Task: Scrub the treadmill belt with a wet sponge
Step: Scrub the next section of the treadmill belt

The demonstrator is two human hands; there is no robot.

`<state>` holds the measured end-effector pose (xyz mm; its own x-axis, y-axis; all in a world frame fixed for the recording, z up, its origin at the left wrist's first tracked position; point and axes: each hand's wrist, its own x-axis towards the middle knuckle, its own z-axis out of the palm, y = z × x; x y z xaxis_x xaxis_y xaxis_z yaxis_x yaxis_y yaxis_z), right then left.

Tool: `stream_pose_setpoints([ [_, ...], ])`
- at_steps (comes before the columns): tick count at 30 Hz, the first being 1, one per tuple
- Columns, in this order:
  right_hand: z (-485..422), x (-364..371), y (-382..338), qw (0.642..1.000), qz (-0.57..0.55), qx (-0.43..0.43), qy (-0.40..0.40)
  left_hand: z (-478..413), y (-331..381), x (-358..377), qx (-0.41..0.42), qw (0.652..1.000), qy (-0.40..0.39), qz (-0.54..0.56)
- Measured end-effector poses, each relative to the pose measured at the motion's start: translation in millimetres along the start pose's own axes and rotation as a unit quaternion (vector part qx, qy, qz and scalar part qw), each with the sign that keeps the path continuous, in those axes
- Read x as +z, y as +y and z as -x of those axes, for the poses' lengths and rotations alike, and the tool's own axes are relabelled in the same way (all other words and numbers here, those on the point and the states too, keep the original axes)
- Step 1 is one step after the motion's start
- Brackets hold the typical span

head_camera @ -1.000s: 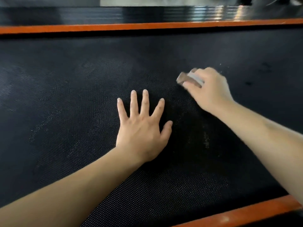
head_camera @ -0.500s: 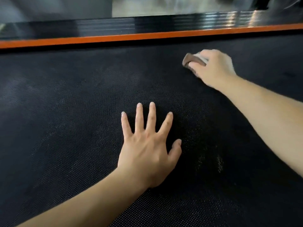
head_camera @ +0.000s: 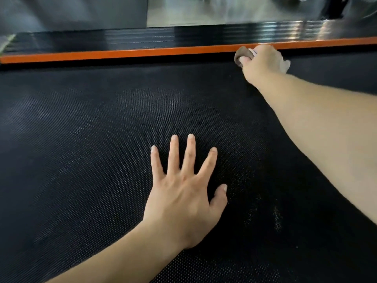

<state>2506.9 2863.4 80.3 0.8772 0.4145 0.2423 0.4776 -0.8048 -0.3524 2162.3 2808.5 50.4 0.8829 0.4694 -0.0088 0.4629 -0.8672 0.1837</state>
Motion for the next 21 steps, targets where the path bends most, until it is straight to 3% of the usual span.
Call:
stream_pose_setpoints([
  [2,7.5,6.2,-10.0,0.999,0.024,-0.018,0.016,1.4,-0.4,-0.2,0.001,1.0,-0.002,0.0],
  [6,32.5,11.9,-11.8,0.981,-0.047,-0.183,-0.052,1.3,-0.2,-2.1,-0.004,1.0,0.0,0.011],
  [9,1.5,-2.2,6.1,0.996,0.038,-0.082,-0.023,1.5,-1.1,-1.6,-0.001,1.0,0.001,0.01],
  [12,-15.9,-11.4,29.0,0.999,0.027,0.036,0.011,0.6,-0.7,-1.6,0.0,1.0,0.006,0.008],
  [14,-5.9,-4.7,30.7,1.0,0.01,-0.023,0.012,0.6,-1.6,-0.2,-0.002,1.0,0.007,0.012],
  [17,20.6,-11.8,41.7,0.988,-0.031,-0.141,-0.061,0.1,-0.8,1.7,-0.004,1.0,0.004,0.011],
  [19,13.9,-24.0,56.1,0.991,-0.002,-0.12,-0.059,-0.6,-1.2,2.3,-0.006,1.0,0.009,0.004],
  [21,3.9,-32.4,63.7,1.0,0.003,-0.016,-0.02,-1.3,-0.7,2.0,-0.001,1.0,0.007,-0.001],
])
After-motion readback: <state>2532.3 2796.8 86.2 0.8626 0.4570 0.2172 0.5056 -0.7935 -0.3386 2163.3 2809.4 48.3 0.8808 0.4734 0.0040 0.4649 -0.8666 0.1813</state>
